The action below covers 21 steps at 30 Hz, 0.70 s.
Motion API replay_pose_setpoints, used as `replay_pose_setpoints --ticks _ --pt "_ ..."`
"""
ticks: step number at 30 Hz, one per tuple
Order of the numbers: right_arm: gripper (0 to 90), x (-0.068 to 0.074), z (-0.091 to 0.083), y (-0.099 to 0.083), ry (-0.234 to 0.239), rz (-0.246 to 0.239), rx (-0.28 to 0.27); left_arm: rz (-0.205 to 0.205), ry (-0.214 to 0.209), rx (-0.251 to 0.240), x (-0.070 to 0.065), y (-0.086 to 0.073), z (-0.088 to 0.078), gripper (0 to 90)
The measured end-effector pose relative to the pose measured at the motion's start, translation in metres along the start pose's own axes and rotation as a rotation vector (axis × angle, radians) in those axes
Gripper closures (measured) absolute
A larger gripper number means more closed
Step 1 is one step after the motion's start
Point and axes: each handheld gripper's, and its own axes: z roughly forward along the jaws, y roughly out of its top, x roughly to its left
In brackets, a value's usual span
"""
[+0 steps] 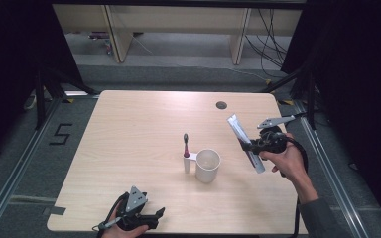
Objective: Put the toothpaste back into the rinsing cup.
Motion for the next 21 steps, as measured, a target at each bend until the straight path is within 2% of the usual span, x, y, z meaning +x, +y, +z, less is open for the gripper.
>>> replay_pose_setpoints --ticks 4,8,9,10,11,12,14,15,17,18,19,20,21 --pt "76.8 0.003 0.002 0.007 0.013 0.002 -0.058 -0.017 0.0 -0.009 -0.001 0.0 0.0 19.8" --pt "76.9 0.006 0.002 0.011 0.01 -0.007 -0.08 -0.015 0.005 -0.008 0.0 0.0 0.001 19.9" --pt "76.8 0.008 0.002 0.013 0.016 0.011 -0.087 -0.015 0.001 -0.007 0.0 0.0 0.0 19.8" --pt "76.9 0.007 0.003 0.014 0.017 -0.008 -0.1 -0.018 0.001 -0.008 0.0 0.0 0.0 19.9" --pt "76.9 0.01 0.003 0.014 0.026 0.021 -0.107 -0.016 0.006 -0.011 0.0 0.0 0.0 19.9" --pt "76.9 0.008 0.003 0.016 0.02 -0.012 -0.129 -0.011 0.009 -0.009 0.001 0.0 0.0 19.8" --pt "76.9 0.011 0.004 0.017 0.031 0.014 -0.148 -0.012 0.009 -0.009 0.001 0.0 0.0 19.9" --pt "76.9 0.01 0.004 0.018 0.016 -0.007 -0.159 -0.015 0.01 -0.007 0.0 0.0 0.0 19.9" --pt "76.9 0.013 0.005 0.019 0.031 0.019 -0.181 -0.014 0.009 -0.007 0.0 0.0 0.001 19.9" --pt "76.9 0.011 0.004 0.021 0.031 -0.011 -0.183 -0.016 0.009 -0.007 0.0 0.0 0.001 19.8" --pt "76.9 0.012 0.005 0.021 0.035 -0.007 -0.2 -0.015 0.01 -0.007 0.0 0.0 0.0 19.9" --pt "76.9 0.015 0.006 0.022 0.056 0.025 -0.206 -0.015 0.008 -0.008 0.0 0.0 0.0 19.9" --pt "76.9 0.013 0.006 0.023 0.041 -0.004 -0.212 -0.019 0.005 -0.013 0.0 0.0 0.001 19.9"
